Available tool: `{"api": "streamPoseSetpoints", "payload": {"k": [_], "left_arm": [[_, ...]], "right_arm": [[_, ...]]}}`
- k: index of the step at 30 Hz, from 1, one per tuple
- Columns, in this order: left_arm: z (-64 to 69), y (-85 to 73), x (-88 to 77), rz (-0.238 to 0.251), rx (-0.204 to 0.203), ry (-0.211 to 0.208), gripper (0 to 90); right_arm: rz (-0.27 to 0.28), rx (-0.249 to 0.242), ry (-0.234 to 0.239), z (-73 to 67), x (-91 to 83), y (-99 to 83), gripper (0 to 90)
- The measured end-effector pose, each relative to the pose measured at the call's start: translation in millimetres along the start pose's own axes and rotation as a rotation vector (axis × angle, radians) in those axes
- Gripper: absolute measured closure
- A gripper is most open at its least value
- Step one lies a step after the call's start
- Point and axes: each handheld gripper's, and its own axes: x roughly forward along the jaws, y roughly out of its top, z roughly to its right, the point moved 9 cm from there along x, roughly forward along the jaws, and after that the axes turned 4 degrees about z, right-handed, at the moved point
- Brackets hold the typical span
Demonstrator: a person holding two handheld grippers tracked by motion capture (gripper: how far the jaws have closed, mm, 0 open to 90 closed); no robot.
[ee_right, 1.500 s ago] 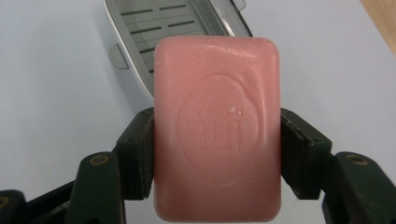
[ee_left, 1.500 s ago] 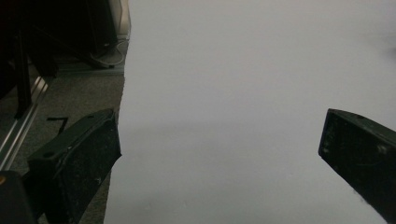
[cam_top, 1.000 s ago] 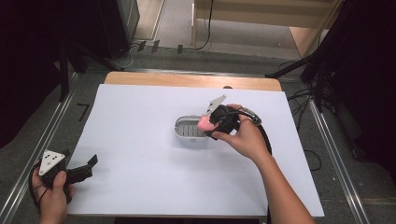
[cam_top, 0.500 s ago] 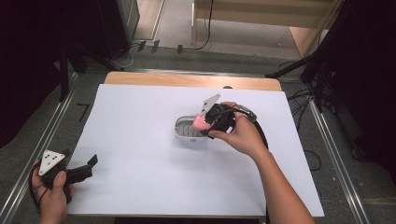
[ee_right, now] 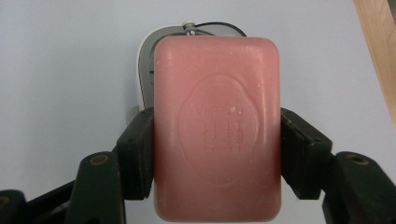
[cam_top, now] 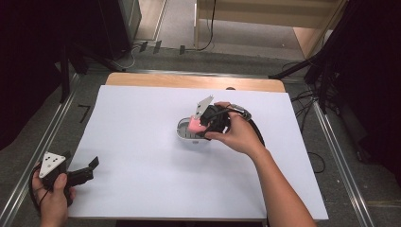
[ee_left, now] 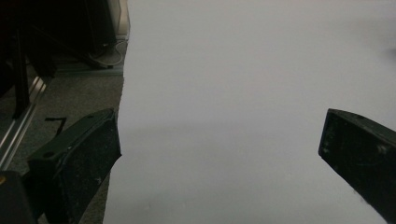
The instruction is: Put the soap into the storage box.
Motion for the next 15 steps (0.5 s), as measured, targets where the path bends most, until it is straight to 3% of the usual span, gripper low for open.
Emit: {"api": "streamPoseSetpoints", "payload": {"k": [9, 15], "left_arm": [[0.1, 0.0, -0.1, 0.0, 0.001, -0.001, 0.0], [0.1, 0.0, -0.1, 0.001, 0.001, -0.002, 0.0]], "right_arm": [[-0.016, -0.068, 0.014, -0.1, 10.5, 7.7, 38.3], [-0.032, -0.074, 0.028, 1.0, 16.7, 7.1, 38.3]]}}
